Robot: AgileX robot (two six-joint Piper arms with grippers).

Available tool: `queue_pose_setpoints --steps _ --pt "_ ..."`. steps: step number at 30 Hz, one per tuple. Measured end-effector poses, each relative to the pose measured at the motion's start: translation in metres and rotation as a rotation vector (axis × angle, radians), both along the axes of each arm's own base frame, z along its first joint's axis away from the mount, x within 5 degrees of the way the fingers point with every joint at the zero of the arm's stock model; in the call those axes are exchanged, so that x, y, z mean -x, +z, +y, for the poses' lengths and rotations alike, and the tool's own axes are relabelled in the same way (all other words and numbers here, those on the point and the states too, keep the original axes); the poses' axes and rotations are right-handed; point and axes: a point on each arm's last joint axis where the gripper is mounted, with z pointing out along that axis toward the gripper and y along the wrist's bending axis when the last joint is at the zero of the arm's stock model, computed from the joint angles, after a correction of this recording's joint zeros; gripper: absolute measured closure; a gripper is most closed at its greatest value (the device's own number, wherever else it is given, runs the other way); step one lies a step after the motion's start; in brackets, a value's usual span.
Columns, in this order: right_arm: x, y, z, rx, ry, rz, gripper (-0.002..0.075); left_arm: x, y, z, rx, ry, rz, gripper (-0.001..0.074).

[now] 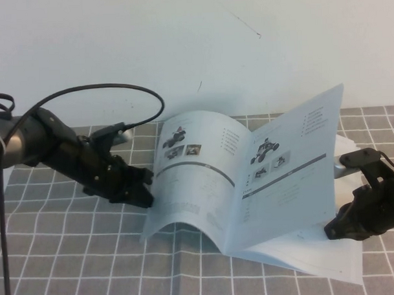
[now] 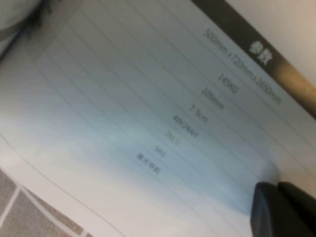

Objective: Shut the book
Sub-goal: 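Close the open booklet and leave it lying on the table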

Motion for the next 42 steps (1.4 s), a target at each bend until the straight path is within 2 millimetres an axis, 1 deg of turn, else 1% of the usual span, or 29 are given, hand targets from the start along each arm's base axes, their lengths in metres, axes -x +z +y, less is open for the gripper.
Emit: queue_pose_setpoints --steps 3,8,10,14,18,20,24,27,33,36,40,42 --pt "0.000 -0.003 0.000 -0.005 -0.003 0.011 0.0729 0.003 0.003 -0.015 0.062 -0.024 0.000 0.0738" --pt "-0.001 -0.004 0.001 -0.011 -0.003 0.018 0.0729 0.002 0.010 -0.028 0.191 -0.002 -0.004 0.0738" --pt "-0.001 -0.004 0.000 -0.013 -0.006 0.019 0.0729 0.004 0.014 -0.037 0.256 -0.020 -0.006 0.0738" --pt "-0.001 -0.004 0.000 -0.014 -0.004 0.019 0.0729 0.012 0.027 -0.066 0.434 -0.073 0.012 0.0738" --pt "-0.001 -0.004 0.000 -0.015 -0.003 0.020 0.0729 0.026 0.042 -0.104 0.615 -0.155 0.013 0.0738" --pt "-0.001 -0.004 0.000 -0.015 -0.003 0.020 0.0729 0.034 0.047 -0.121 0.670 -0.193 0.005 0.0738" --pt "-0.001 -0.004 0.000 -0.015 -0.003 0.020 0.0729 0.046 0.052 -0.144 0.733 -0.239 0.013 0.0738" --pt "-0.001 -0.002 0.000 -0.017 -0.003 0.013 0.0729 0.051 0.059 -0.152 0.786 -0.272 0.023 0.0738" --pt "0.001 0.009 -0.001 0.016 0.025 -0.035 0.0729 0.042 0.082 -0.157 0.854 -0.267 -0.025 0.0738" --pt "0.005 0.020 -0.004 0.052 0.053 -0.061 0.0729 0.039 0.097 -0.158 0.869 -0.280 -0.060 0.0738" --pt "0.011 0.050 -0.009 0.108 0.076 -0.140 0.0729 0.040 0.126 -0.158 0.871 -0.324 -0.133 0.0738" --pt "0.017 0.070 -0.012 0.130 0.075 -0.188 0.0729 0.043 0.140 -0.155 0.854 -0.357 -0.177 0.0738"
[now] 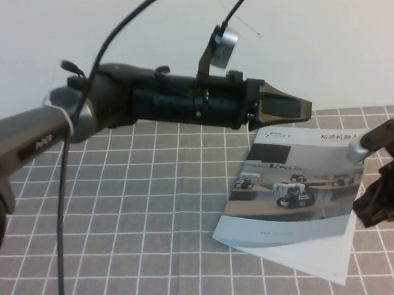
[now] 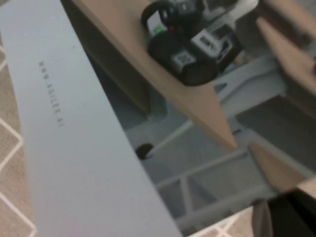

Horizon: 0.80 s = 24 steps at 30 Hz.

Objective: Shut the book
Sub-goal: 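Close the open booklet and leave it lying on the table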

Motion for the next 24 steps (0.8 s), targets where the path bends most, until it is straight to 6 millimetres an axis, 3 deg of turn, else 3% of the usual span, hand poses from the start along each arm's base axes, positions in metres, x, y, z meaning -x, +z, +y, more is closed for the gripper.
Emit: queue_pose_setpoints --steps 6,9,14,19,24 --pt "0.027 0.071 -0.007 0.018 0.019 -0.206 0.0729 0.012 0.045 0.025 -0.127 -0.031 -0.226 0.0738" --pt "0.047 0.111 -0.010 0.033 0.055 -0.327 0.0729 0.020 0.064 0.046 -0.230 -0.019 -0.322 0.0738" --pt "0.089 0.165 -0.020 0.069 0.066 -0.495 0.0729 0.027 0.096 0.094 -0.470 0.148 -0.439 0.0738" --pt "0.131 0.182 -0.035 0.157 0.009 -0.482 0.0729 0.039 0.122 0.142 -0.687 0.327 -0.492 0.0738" --pt "0.162 0.172 -0.050 0.204 -0.130 -0.445 0.0729 0.057 0.134 0.187 -0.767 0.636 -0.523 0.0738"
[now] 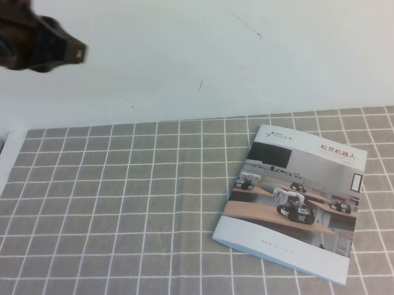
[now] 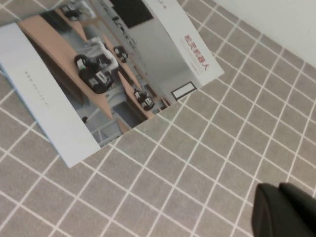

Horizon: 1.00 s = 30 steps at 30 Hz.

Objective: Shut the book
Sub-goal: 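Close the open booklet and leave it lying on the table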

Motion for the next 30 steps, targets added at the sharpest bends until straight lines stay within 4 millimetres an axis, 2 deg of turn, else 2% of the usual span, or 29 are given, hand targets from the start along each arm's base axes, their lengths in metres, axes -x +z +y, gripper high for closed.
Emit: queue_pose_setpoints --steps 5,10,13,16,20,30 --pt "0.023 -0.039 -0.005 -0.049 -0.066 -0.017 0.0729 0.031 -0.006 0.025 0.038 0.216 -0.196 0.0738" --pt "0.040 -0.083 -0.007 -0.126 -0.118 -0.028 0.0729 0.060 -0.038 0.035 0.001 0.306 -0.256 0.0738" --pt "0.044 -0.105 -0.005 -0.173 -0.127 -0.045 0.0729 0.069 -0.059 0.042 -0.026 0.363 -0.295 0.0738" --pt "0.045 -0.114 -0.005 -0.189 -0.132 -0.057 0.0729 0.074 -0.072 0.046 -0.031 0.423 -0.358 0.0738" --pt "0.045 -0.115 -0.005 -0.196 -0.134 -0.062 0.0729 0.076 -0.077 0.047 -0.023 0.462 -0.423 0.0738" --pt "0.045 -0.115 -0.005 -0.200 -0.134 -0.068 0.0729 0.081 -0.090 0.040 -0.033 0.386 -0.291 0.0738"
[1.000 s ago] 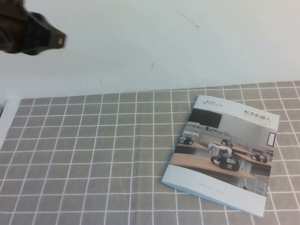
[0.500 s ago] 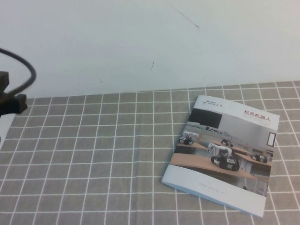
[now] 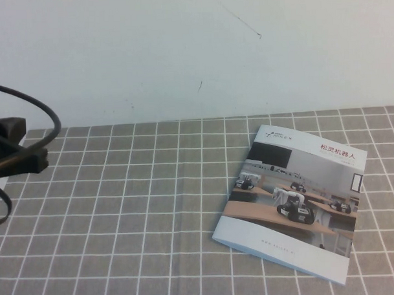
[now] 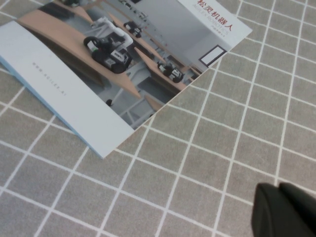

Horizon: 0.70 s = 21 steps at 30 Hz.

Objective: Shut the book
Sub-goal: 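Close the open booklet and leave it lying on the table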

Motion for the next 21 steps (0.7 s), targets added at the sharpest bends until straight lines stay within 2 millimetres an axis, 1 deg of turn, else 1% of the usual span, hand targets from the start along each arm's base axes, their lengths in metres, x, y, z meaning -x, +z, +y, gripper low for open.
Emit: queue_pose_setpoints --steps 7,10,13,17,18,21 --pt "0.000 0.000 0.000 0.000 0.000 0.000 0.0729 0.004 -0.007 -0.005 0.002 -0.053 0.090 0.0738" --pt "0.000 0.000 0.000 -0.006 -0.001 -0.001 0.0729 0.011 -0.007 -0.007 0.003 -0.072 0.099 0.0738" --pt "0.000 0.000 0.001 -0.016 -0.001 0.000 0.0729 0.028 -0.004 -0.007 0.005 -0.094 0.095 0.0738" --pt "0.000 0.000 0.001 -0.022 -0.001 0.001 0.0729 0.058 0.003 -0.004 0.004 -0.089 0.000 0.0738" --pt "0.000 0.000 0.001 -0.022 -0.001 0.001 0.0729 0.067 0.004 -0.002 -0.021 -0.084 -0.041 0.0738" --pt "0.000 0.000 0.001 -0.023 -0.001 0.001 0.0729 0.094 -0.004 0.005 -0.124 -0.063 -0.150 0.0738"
